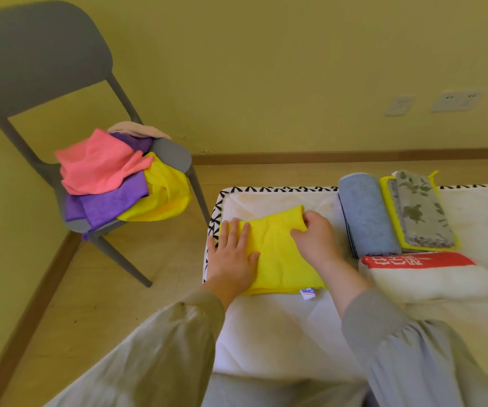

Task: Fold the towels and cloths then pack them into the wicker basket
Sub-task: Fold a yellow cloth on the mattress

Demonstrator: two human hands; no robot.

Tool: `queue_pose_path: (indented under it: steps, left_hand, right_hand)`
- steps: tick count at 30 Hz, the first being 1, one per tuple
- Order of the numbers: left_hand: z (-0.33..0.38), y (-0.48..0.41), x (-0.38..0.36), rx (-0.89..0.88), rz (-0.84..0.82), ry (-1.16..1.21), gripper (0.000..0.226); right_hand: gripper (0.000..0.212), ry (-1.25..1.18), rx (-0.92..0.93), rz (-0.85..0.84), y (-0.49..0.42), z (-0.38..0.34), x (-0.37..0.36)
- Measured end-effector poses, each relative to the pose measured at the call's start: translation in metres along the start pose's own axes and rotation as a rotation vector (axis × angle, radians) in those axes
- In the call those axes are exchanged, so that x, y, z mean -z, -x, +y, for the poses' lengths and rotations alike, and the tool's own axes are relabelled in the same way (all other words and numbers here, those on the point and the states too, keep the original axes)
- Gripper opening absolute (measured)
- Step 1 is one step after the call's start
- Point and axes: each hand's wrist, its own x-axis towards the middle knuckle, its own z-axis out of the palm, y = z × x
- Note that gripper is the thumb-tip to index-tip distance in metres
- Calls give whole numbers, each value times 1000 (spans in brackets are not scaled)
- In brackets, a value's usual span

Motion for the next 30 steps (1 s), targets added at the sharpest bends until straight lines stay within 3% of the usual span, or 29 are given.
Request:
queue_pose_path:
  steps: [2, 5, 7, 9, 13, 16, 20, 23, 25, 27, 30]
  left_hand:
    - [2, 1, 15, 13, -34, 129, 67]
    - [5, 2, 52, 22, -4, 506, 68]
    - [8, 7, 84, -4, -32, 849, 72]
    - [9, 16, 115, -51, -78, 1013, 69]
    - [10, 34, 161, -146, -60, 913, 32]
    - [10, 49, 179, -167, -87, 878, 17]
    - [8, 66, 187, -172, -59, 886, 18]
    - [7, 75, 189, -189, -2, 789, 4]
    - [3, 79, 185, -168, 33, 740, 7]
    - [-4, 80, 179, -128, 32, 779, 13]
    - [-9, 82, 174, -23, -56, 1024, 11]
  right_hand:
    - [15, -25, 120, -34, 5, -13, 4]
    - [31, -117, 243, -114, 19, -39, 21]
    - [29, -140, 302, -188, 29, -54, 33]
    - [22, -107, 336, -235, 39, -67, 42]
    - [31, 12, 383, -229, 55, -87, 57]
    - [32, 44, 397, -236, 65, -102, 69]
    - [30, 73, 396, -307, 73, -112, 83]
    - [19, 396, 362, -445, 73, -109, 99]
    - [17, 540, 293, -537, 74, -99, 107]
    - [21, 378, 213, -560, 78, -89, 111]
    - [26, -217, 29, -533, 80, -74, 110]
